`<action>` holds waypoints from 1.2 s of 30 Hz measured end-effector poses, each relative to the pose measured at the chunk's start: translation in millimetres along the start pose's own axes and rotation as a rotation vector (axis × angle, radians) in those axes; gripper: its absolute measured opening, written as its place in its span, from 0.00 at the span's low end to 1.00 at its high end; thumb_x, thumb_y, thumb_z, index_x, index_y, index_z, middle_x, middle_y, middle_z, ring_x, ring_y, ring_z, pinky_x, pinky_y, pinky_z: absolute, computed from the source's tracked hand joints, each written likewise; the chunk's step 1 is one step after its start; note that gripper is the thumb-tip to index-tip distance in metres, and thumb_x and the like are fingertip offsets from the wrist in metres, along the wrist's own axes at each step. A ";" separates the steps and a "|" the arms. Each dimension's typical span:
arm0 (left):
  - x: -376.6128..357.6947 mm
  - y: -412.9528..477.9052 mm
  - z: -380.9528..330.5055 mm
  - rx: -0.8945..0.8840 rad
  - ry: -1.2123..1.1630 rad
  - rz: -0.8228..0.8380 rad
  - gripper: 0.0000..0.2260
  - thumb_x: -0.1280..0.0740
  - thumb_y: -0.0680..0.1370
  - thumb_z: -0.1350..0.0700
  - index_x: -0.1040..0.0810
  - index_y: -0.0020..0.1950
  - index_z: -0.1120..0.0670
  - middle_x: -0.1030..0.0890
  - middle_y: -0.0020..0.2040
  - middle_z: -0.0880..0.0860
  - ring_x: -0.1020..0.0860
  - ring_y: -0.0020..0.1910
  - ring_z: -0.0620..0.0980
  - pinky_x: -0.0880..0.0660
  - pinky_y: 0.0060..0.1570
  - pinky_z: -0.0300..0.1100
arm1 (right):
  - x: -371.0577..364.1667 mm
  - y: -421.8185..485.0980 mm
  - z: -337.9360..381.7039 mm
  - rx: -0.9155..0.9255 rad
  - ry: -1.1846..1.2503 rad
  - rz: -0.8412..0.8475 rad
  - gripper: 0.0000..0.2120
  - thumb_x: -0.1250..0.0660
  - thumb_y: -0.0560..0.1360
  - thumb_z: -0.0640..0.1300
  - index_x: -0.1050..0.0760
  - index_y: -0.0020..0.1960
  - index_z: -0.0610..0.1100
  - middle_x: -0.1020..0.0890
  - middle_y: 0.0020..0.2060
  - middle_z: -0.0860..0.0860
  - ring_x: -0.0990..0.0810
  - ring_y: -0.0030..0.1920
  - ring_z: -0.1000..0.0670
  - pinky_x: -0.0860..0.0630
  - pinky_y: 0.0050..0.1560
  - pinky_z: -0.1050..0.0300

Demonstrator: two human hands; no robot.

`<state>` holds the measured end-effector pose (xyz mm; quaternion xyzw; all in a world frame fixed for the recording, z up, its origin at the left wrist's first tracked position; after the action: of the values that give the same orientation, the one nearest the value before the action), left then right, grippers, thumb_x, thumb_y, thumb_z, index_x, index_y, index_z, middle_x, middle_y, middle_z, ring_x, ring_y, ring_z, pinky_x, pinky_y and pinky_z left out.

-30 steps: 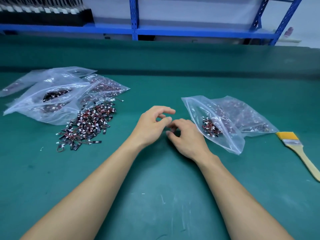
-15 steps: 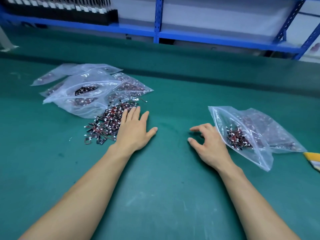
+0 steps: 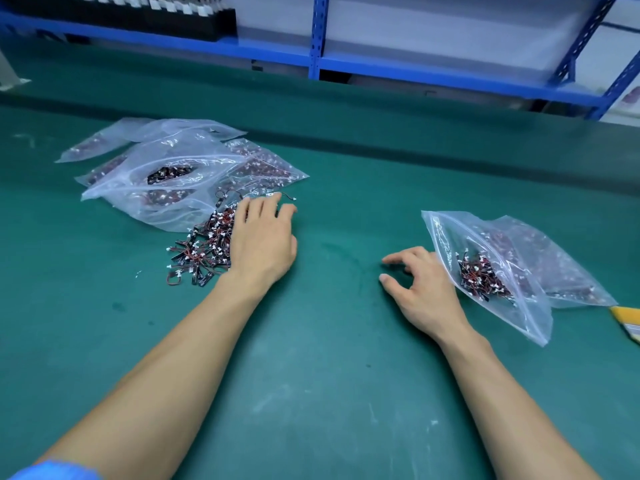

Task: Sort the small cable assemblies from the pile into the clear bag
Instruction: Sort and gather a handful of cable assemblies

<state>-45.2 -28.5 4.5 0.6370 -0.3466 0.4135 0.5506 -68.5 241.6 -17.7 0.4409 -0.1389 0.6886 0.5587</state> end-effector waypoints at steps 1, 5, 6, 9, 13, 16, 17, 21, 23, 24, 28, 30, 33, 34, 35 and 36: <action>1.0 7.0 5.2 0.002 0.040 0.012 0.22 0.36 0.76 0.54 0.28 0.71 0.50 0.28 0.71 0.54 0.32 0.69 0.57 0.44 0.71 0.51 | 0.0 0.1 0.4 -0.007 -0.001 0.003 0.10 0.29 0.76 0.48 0.21 0.57 0.52 0.26 0.50 0.61 0.29 0.56 0.58 0.24 0.61 0.50; 2.8 33.5 16.5 -0.042 0.115 0.195 0.18 0.38 0.77 0.56 0.23 0.66 0.44 0.23 0.63 0.52 0.30 0.63 0.57 0.37 0.61 0.51 | -0.6 1.5 1.3 -0.019 -0.003 0.011 0.09 0.30 0.76 0.48 0.21 0.57 0.53 0.26 0.50 0.62 0.30 0.55 0.59 0.25 0.60 0.52; 2.9 38.6 17.3 -0.057 0.116 0.219 0.17 0.38 0.78 0.57 0.22 0.65 0.43 0.22 0.62 0.52 0.30 0.62 0.57 0.35 0.60 0.50 | -0.7 1.7 1.2 -0.022 0.000 0.012 0.09 0.30 0.76 0.48 0.21 0.57 0.53 0.26 0.50 0.62 0.30 0.55 0.59 0.25 0.60 0.53; 5.4 48.9 19.6 -0.086 0.083 0.209 0.15 0.35 0.78 0.60 0.18 0.59 0.45 0.20 0.58 0.53 0.25 0.58 0.58 0.30 0.55 0.48 | -1.0 2.3 0.8 -0.030 0.007 0.013 0.09 0.30 0.77 0.48 0.21 0.56 0.52 0.26 0.50 0.63 0.31 0.55 0.60 0.26 0.60 0.55; 12.8 54.4 28.3 -0.009 -0.081 0.123 0.12 0.32 0.78 0.62 0.16 0.57 0.50 0.18 0.52 0.55 0.21 0.53 0.61 0.26 0.44 0.49 | -1.0 2.7 1.0 -0.029 0.006 0.016 0.08 0.30 0.77 0.48 0.21 0.56 0.52 0.27 0.49 0.63 0.31 0.55 0.59 0.26 0.60 0.55; 20.6 49.5 32.0 0.026 -0.214 -0.049 0.10 0.33 0.80 0.60 0.16 0.58 0.52 0.18 0.52 0.55 0.21 0.52 0.61 0.23 0.46 0.52 | -1.0 2.7 0.5 -0.036 0.030 0.012 0.08 0.30 0.77 0.47 0.21 0.56 0.52 0.27 0.49 0.64 0.31 0.53 0.63 0.27 0.59 0.56; 24.0 45.7 31.3 0.022 -0.268 -0.119 0.09 0.32 0.80 0.60 0.16 0.57 0.53 0.18 0.51 0.55 0.20 0.51 0.60 0.23 0.47 0.53 | -1.0 2.8 0.3 -0.042 0.040 0.012 0.08 0.30 0.77 0.47 0.21 0.56 0.52 0.27 0.49 0.64 0.31 0.52 0.65 0.27 0.59 0.57; 36.3 29.5 25.6 -0.034 -0.444 -0.315 0.08 0.31 0.79 0.61 0.15 0.55 0.56 0.16 0.47 0.54 0.19 0.44 0.54 0.22 0.49 0.48 | -0.6 2.2 0.6 -0.055 0.052 0.014 0.08 0.30 0.77 0.48 0.21 0.56 0.52 0.27 0.49 0.65 0.33 0.54 0.72 0.28 0.57 0.59; 43.5 23.5 22.9 -0.040 -0.507 -0.358 0.07 0.30 0.78 0.61 0.15 0.55 0.57 0.16 0.47 0.54 0.19 0.42 0.52 0.22 0.48 0.45 | -0.8 2.3 1.1 -0.057 0.057 0.013 0.08 0.30 0.77 0.47 0.21 0.56 0.52 0.27 0.48 0.65 0.33 0.54 0.72 0.29 0.56 0.59; 46.7 19.2 20.6 -0.043 -0.553 -0.373 0.07 0.29 0.77 0.61 0.14 0.54 0.57 0.15 0.47 0.53 0.20 0.41 0.50 0.23 0.48 0.43 | -0.7 2.2 1.2 -0.059 0.058 0.013 0.08 0.30 0.77 0.47 0.21 0.56 0.52 0.27 0.48 0.65 0.33 0.54 0.72 0.29 0.55 0.59; 50.3 -13.4 -6.0 -0.017 -0.924 -0.166 0.07 0.24 0.74 0.60 0.14 0.50 0.52 0.15 0.40 0.46 0.21 0.34 0.42 0.23 0.41 0.37 | -0.4 2.1 1.2 -0.067 0.054 0.019 0.08 0.30 0.77 0.48 0.21 0.56 0.52 0.26 0.49 0.63 0.33 0.53 0.74 0.29 0.54 0.58; 46.5 -30.3 -23.2 0.029 -1.115 0.050 0.09 0.23 0.73 0.60 0.15 0.47 0.47 0.15 0.39 0.44 0.20 0.35 0.41 0.23 0.41 0.35 | -0.1 1.9 2.0 -0.068 0.046 0.020 0.08 0.30 0.77 0.48 0.21 0.56 0.52 0.26 0.50 0.62 0.33 0.53 0.73 0.28 0.55 0.57; 38.4 -43.0 -33.3 0.035 -1.179 0.242 0.10 0.23 0.73 0.59 0.16 0.48 0.44 0.14 0.43 0.42 0.17 0.42 0.41 0.22 0.48 0.36 | 0.3 2.1 3.5 -0.063 0.039 0.010 0.08 0.30 0.77 0.47 0.21 0.56 0.52 0.25 0.50 0.60 0.31 0.51 0.65 0.26 0.58 0.55; 35.8 -44.6 -31.8 0.029 -1.139 0.256 0.11 0.23 0.73 0.58 0.16 0.49 0.43 0.14 0.44 0.41 0.17 0.43 0.40 0.22 0.48 0.36 | 0.7 2.0 4.0 -0.060 0.041 0.007 0.08 0.30 0.77 0.47 0.21 0.55 0.52 0.25 0.50 0.60 0.31 0.52 0.64 0.26 0.59 0.55; 33.2 -45.8 -28.5 0.023 -1.078 0.255 0.11 0.23 0.73 0.57 0.16 0.50 0.43 0.15 0.44 0.38 0.18 0.43 0.37 0.23 0.48 0.33 | 1.0 1.6 4.5 -0.058 0.044 0.008 0.08 0.30 0.77 0.47 0.21 0.55 0.52 0.25 0.50 0.60 0.31 0.52 0.63 0.26 0.59 0.55; 30.5 -46.5 -24.8 0.017 -1.012 0.248 0.11 0.23 0.73 0.56 0.16 0.51 0.43 0.16 0.45 0.36 0.20 0.41 0.34 0.25 0.46 0.30 | 1.5 1.2 4.9 -0.059 0.048 0.010 0.08 0.30 0.77 0.47 0.21 0.56 0.52 0.25 0.50 0.61 0.31 0.53 0.62 0.26 0.60 0.55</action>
<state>5.6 3.5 14.2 0.7160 -0.6387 0.1188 0.2558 -67.3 238.8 -13.3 0.4071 -0.1478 0.6972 0.5712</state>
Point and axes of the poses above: each hand's wrist, its own y-axis towards the middle knuckle, its own x-axis out of the back of the hand, z = x × y, the point moved 1 cm from there along y, towards the middle knuckle
